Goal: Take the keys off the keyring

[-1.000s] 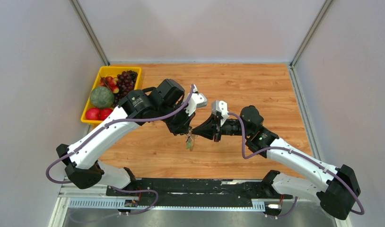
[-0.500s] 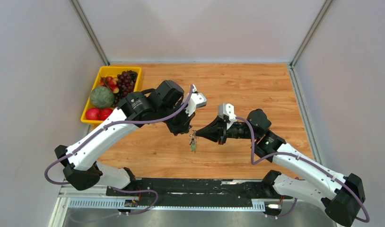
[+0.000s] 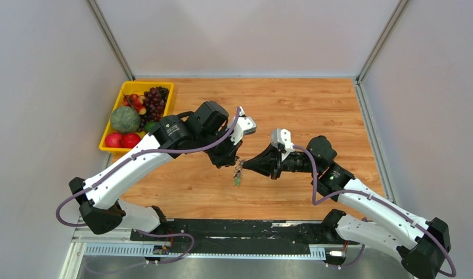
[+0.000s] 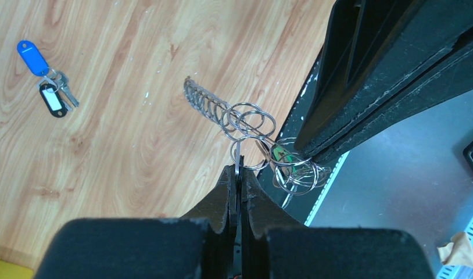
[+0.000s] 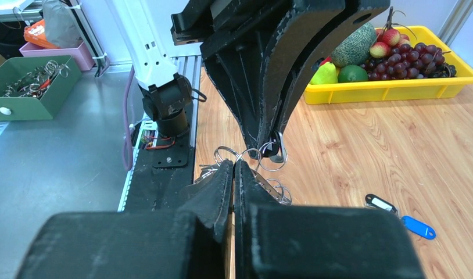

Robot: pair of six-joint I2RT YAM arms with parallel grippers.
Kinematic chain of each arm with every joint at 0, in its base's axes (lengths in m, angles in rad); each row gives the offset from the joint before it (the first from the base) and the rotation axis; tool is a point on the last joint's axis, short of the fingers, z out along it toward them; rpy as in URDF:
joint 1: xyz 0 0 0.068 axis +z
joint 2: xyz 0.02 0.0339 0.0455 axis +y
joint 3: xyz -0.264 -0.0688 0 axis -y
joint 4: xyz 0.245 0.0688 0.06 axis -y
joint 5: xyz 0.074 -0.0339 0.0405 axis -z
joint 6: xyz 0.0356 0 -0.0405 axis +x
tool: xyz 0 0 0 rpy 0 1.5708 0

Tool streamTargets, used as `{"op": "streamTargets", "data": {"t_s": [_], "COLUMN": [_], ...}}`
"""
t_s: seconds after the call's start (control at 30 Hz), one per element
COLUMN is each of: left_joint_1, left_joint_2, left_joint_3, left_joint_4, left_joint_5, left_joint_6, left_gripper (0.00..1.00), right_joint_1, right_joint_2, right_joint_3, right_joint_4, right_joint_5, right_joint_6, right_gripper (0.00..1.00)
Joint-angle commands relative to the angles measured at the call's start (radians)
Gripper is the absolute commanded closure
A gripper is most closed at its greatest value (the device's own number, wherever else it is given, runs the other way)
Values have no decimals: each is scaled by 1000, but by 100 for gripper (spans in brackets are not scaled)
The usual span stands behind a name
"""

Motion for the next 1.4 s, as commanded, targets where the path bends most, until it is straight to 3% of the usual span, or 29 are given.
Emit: {"op": "streamTargets", "data": {"t_s": [0.0,0.67,1.37], "left_joint_1": [-1,-1,-23], "left_joint_2": [-43,-118,-146], "left_joint_3": [-9,-55,-67], "left_joint_4": [69,192,181], "left_joint_5": [-26,38,23], "left_joint_6": [18,127,184], "left_gripper": [100,100,100], "right_joint_1": [7,6,4], "right_joint_2": [-29,101,176], "right_joint_3": [-5,51,82], "right_joint_4": [38,-7,-47], "right_joint_5": [-60,-123,58], "right_joint_6": [14,56,122], "right_gripper": [100,100,100]}}
